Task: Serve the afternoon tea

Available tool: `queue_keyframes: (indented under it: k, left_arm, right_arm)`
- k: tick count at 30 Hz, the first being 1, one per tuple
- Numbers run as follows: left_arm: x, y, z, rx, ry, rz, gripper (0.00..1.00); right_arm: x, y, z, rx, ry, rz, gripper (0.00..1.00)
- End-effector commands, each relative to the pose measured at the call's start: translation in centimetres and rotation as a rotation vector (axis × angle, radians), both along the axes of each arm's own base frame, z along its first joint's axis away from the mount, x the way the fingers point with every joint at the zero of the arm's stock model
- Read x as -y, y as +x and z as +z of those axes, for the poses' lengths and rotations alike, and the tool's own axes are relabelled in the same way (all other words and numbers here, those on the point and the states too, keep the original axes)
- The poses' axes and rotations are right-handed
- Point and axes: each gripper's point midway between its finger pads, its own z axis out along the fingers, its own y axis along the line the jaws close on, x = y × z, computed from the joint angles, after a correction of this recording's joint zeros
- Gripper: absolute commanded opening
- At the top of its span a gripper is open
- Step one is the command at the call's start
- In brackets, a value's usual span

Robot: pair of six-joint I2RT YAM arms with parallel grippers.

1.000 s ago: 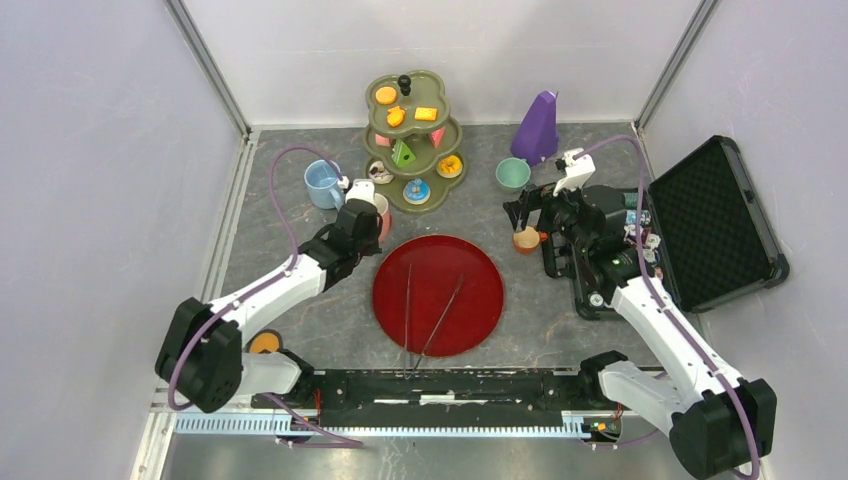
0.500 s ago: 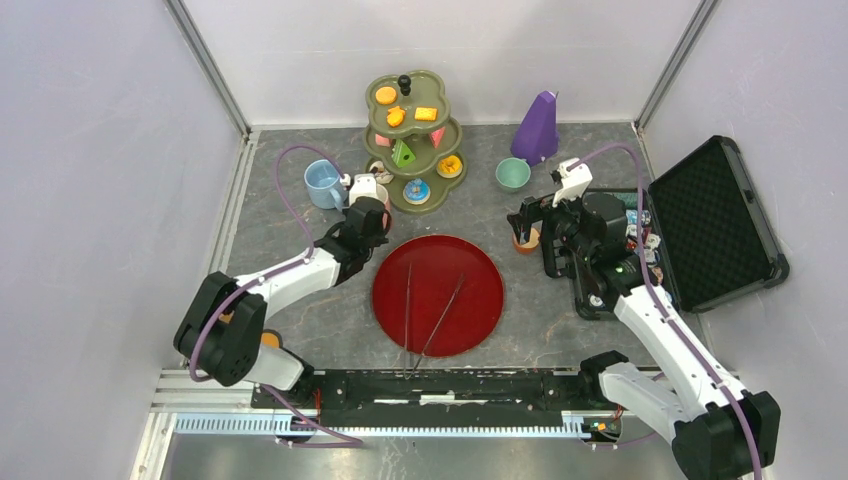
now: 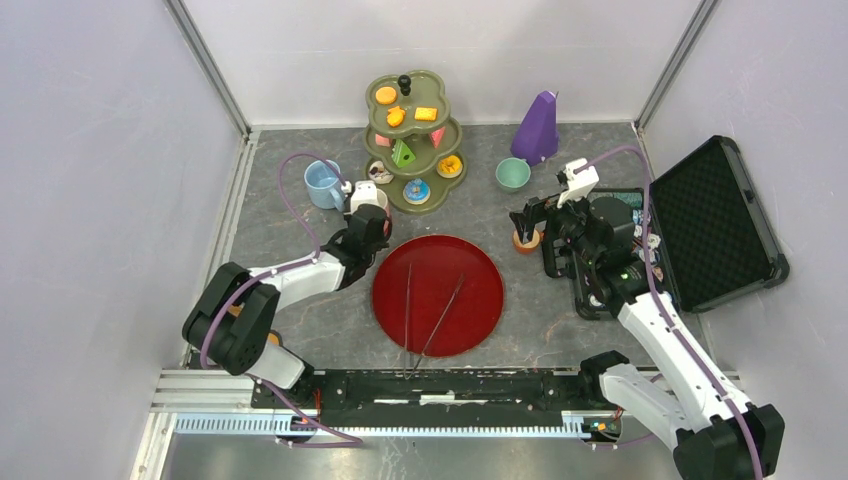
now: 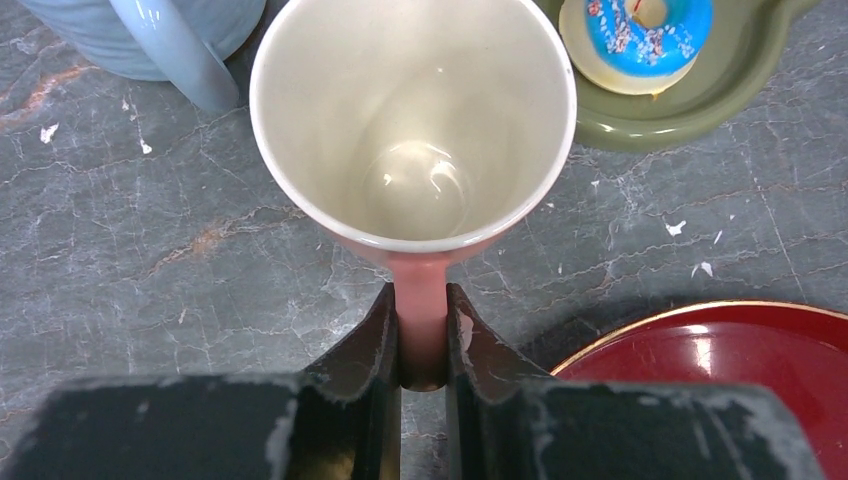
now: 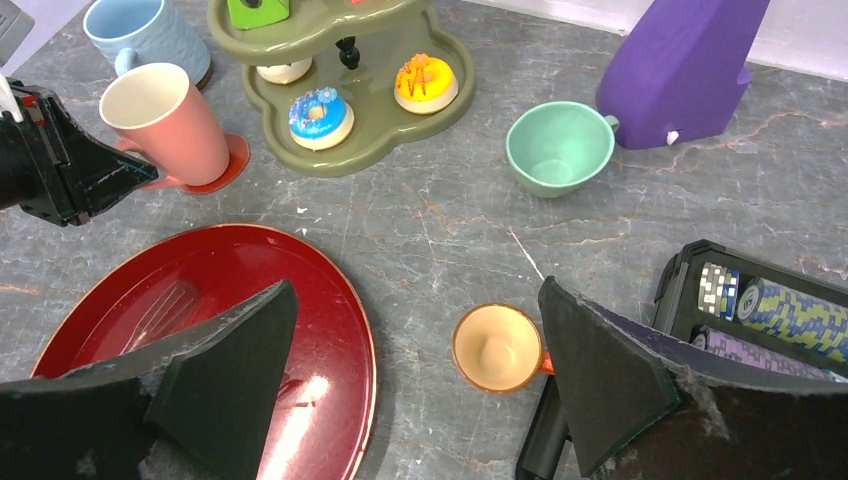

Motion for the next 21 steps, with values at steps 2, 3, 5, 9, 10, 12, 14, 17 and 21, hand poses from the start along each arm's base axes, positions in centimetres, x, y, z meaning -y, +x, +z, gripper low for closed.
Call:
queue_keyframes:
  k: [2,3,5,9,10,12,14,17,21]
  left_arm:
    - [0.2,2.3,3.1,0.156,-0.086,0.066,0.02]
    - [0.1,2.2,3.0,0.153,-0.086,0.071,0.03]
    - [-0.1,2.0,3.0,0.149,-0.088,0.085,0.04]
    - [-0.7,1.8,3.1,0.143,-0.088,0.117,0.18]
    - [-0.7,1.8,3.1,0.142,-0.09,0.12,0.24]
    - [-0.8,1.6,3.3,0.135,-0.098,0.132,0.35]
    - [-1.0,1.1,3.6,0.127,-0.111,0.137,0.46]
    - [-0.4,0.4,4.1,0.116,-0.14,0.094,0.55]
    - [-0.6,-1.0,5.7,0.114,-0.163,0.065,0.65]
  right_arm:
    - [0.0,0.1,0.9,0.045,0.015,0.0,0.98]
    - [0.0,0.1,0.9,0.044,0.018,-0.001,0.98]
    - [0.0,0.1,0.8,0.043,0.022,-0.002,0.98]
    - [-0.2,-0.1,0.7,0.043,0.033,0.006,0.98]
    - [-0.2,-0.1,0.7,0.043,0.033,0.007,0.98]
    - [-0.2,-0.1,0.6,0.04,0.033,0.008,0.98]
    - [-0.3,-0.1,0.5,0.038,0.034,0.011,0.98]
    - [-0.3,-0.2,0.4,0.034,0.036,0.014,0.98]
    - [-0.4,-0.4,1.0,0.064,0.043,0.026,0.98]
